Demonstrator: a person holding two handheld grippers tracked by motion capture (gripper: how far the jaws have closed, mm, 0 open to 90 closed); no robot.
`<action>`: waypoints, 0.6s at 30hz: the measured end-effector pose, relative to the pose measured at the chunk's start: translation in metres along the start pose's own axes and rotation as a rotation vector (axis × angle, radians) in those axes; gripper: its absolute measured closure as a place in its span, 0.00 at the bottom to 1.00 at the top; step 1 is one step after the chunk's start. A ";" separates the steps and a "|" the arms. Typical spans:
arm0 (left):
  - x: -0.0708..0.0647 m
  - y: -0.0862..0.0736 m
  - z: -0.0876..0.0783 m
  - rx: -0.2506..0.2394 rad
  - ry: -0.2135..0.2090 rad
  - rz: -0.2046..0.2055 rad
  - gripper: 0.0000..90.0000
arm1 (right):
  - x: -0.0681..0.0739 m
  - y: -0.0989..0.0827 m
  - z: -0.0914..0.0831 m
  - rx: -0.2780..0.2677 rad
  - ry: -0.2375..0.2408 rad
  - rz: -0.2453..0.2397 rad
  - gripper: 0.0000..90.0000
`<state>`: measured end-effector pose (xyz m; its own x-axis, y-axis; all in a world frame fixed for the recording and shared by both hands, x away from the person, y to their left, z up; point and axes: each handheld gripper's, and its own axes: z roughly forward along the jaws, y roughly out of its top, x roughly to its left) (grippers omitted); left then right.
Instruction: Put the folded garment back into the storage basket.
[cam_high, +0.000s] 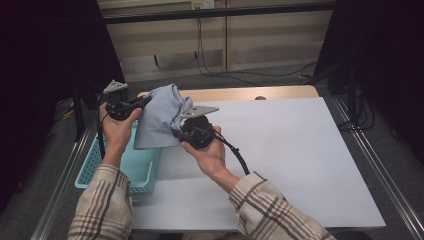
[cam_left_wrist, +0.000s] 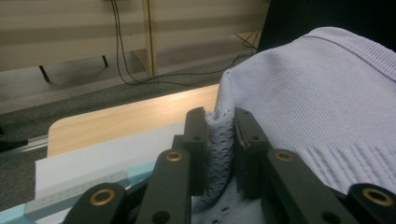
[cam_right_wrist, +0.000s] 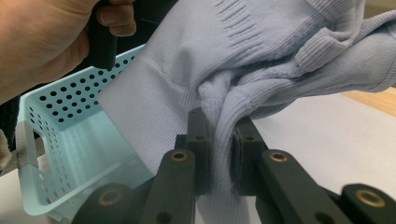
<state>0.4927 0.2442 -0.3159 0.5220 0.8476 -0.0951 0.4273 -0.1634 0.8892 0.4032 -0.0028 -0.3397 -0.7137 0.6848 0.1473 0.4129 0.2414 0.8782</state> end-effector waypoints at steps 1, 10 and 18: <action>0.001 0.000 -0.001 0.010 -0.001 -0.004 0.86 | 0.000 0.000 0.001 0.001 -0.002 -0.005 0.89; 0.010 0.001 -0.009 -0.005 0.018 -0.004 0.86 | 0.008 0.005 0.010 0.004 0.006 -0.010 0.89; 0.017 0.000 -0.016 -0.006 0.030 -0.013 0.86 | 0.015 0.009 0.017 0.006 0.009 -0.011 0.89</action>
<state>0.4900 0.2671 -0.3102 0.4945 0.8642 -0.0930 0.4289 -0.1495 0.8909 0.4057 0.0216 -0.3368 -0.7231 0.6762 0.1414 0.4080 0.2529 0.8772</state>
